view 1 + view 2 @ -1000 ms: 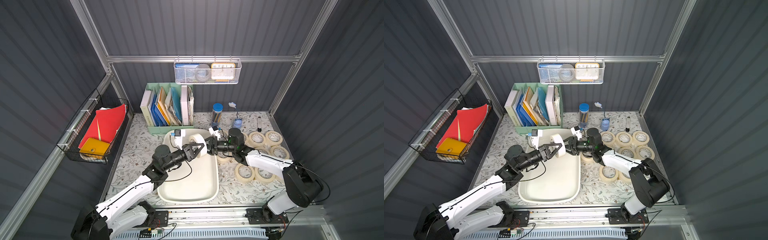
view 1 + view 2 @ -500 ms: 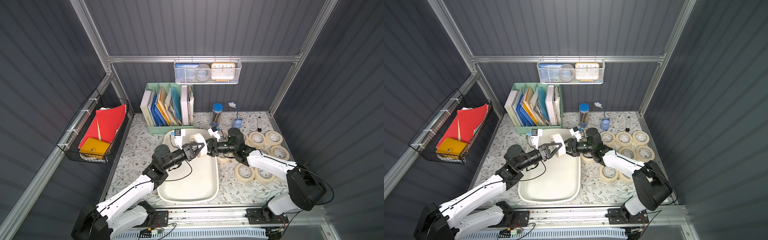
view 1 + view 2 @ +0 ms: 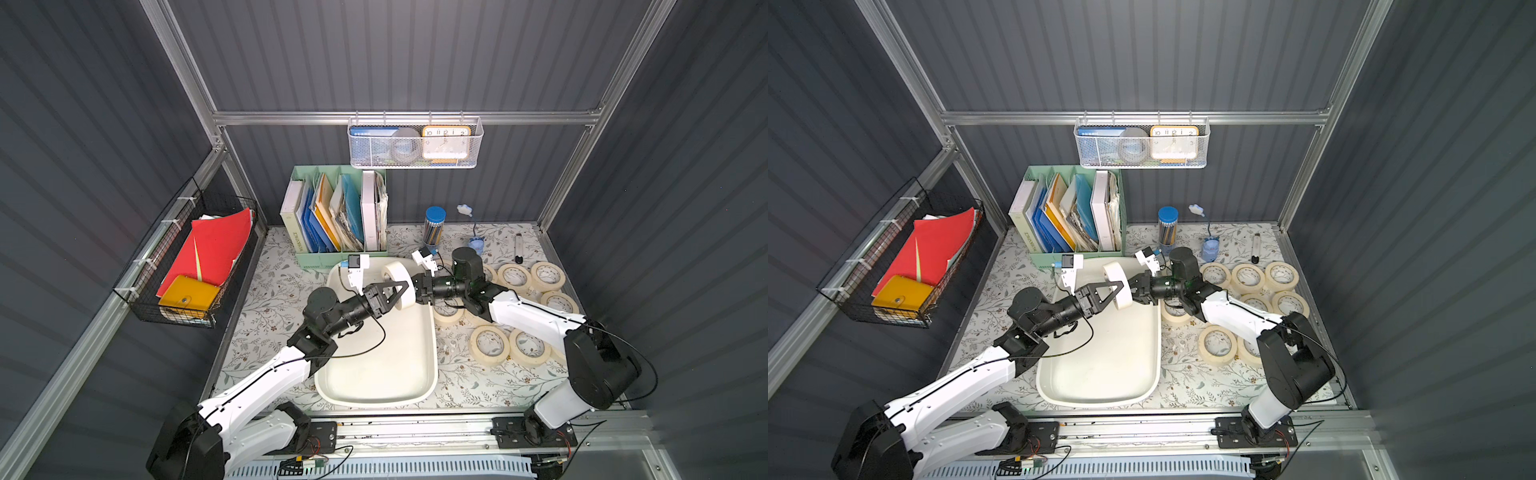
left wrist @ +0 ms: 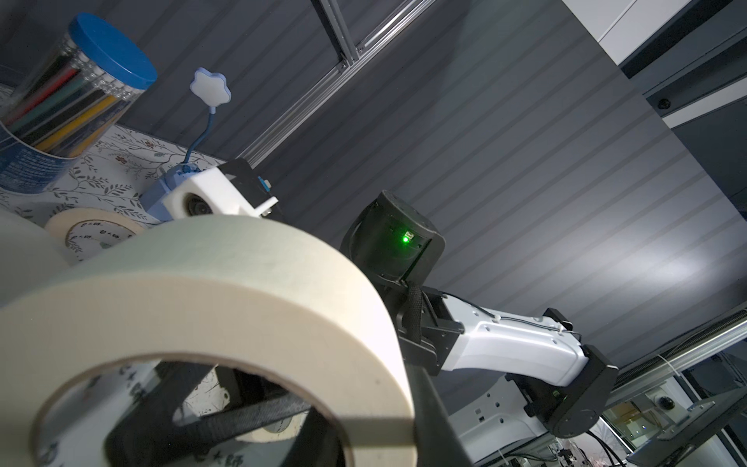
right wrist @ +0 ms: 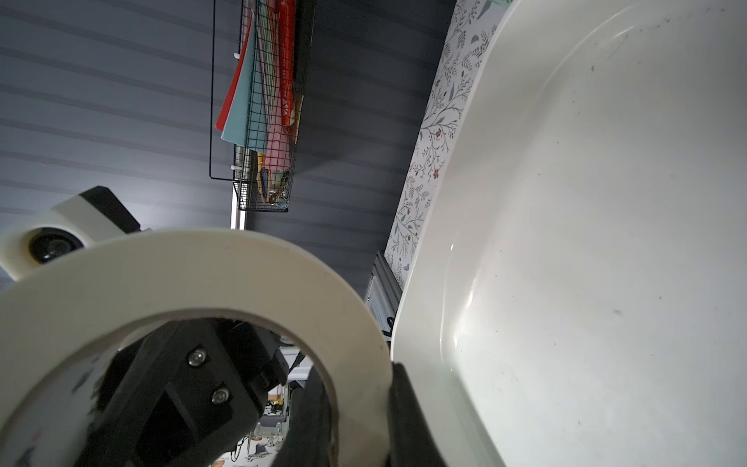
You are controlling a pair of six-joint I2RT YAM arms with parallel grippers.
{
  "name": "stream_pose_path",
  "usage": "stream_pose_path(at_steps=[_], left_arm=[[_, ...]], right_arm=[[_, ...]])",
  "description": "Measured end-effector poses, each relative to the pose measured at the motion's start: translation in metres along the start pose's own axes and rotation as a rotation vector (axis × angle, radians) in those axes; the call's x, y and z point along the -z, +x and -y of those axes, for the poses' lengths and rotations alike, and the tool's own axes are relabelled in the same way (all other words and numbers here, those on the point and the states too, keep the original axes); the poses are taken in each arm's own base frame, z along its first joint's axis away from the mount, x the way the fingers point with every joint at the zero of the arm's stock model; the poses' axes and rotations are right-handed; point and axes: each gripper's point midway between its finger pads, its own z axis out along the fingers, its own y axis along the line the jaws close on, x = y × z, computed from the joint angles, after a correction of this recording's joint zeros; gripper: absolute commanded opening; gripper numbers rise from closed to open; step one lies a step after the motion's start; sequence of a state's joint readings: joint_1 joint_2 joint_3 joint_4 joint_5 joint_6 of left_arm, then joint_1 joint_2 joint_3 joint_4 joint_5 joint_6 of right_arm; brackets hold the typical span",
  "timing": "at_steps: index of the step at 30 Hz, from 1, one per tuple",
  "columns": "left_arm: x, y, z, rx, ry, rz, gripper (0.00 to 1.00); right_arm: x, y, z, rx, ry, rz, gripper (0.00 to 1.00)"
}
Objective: Take out the art tape in the storage box
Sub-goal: Pick up the art tape from the storage box.
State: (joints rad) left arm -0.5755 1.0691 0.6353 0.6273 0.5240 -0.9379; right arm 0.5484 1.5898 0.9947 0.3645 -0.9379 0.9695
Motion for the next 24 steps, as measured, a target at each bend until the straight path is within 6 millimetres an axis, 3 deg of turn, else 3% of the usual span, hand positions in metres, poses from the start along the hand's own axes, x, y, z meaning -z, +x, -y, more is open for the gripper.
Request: stream_pose_path(at_steps=[4, 8, 11, 15, 17, 20, 24], left_arm=[[-0.002, 0.003, -0.004, -0.043, -0.048, -0.043, 0.79], [0.002, 0.007, -0.006, -0.092, -0.118, -0.084, 0.97], [0.012, 0.0, -0.002, -0.138, -0.168, -0.065, 1.0], [0.032, -0.019, 0.005, -0.195, -0.263, 0.006, 1.0], [0.043, -0.029, -0.001, -0.203, -0.35, 0.044, 0.99], [0.061, -0.04, -0.031, -0.188, -0.565, 0.09, 0.98], [0.086, -0.032, -0.092, -0.162, -0.872, 0.07, 0.97]], right_arm=[[0.005, -0.002, 0.014, -0.016, 0.067, 0.025, 0.0], [0.015, 0.0, 0.027, -0.022, 0.173, 0.038, 0.0], [0.037, -0.002, 0.03, -0.006, 0.26, 0.07, 0.0], [0.089, -0.006, 0.032, 0.03, 0.485, 0.159, 0.0], [0.118, -0.002, 0.029, 0.055, 0.624, 0.2, 0.0], [0.16, 0.02, 0.025, 0.077, 0.812, 0.226, 0.0], [0.208, 0.07, 0.04, 0.042, 1.057, 0.178, 0.0]])
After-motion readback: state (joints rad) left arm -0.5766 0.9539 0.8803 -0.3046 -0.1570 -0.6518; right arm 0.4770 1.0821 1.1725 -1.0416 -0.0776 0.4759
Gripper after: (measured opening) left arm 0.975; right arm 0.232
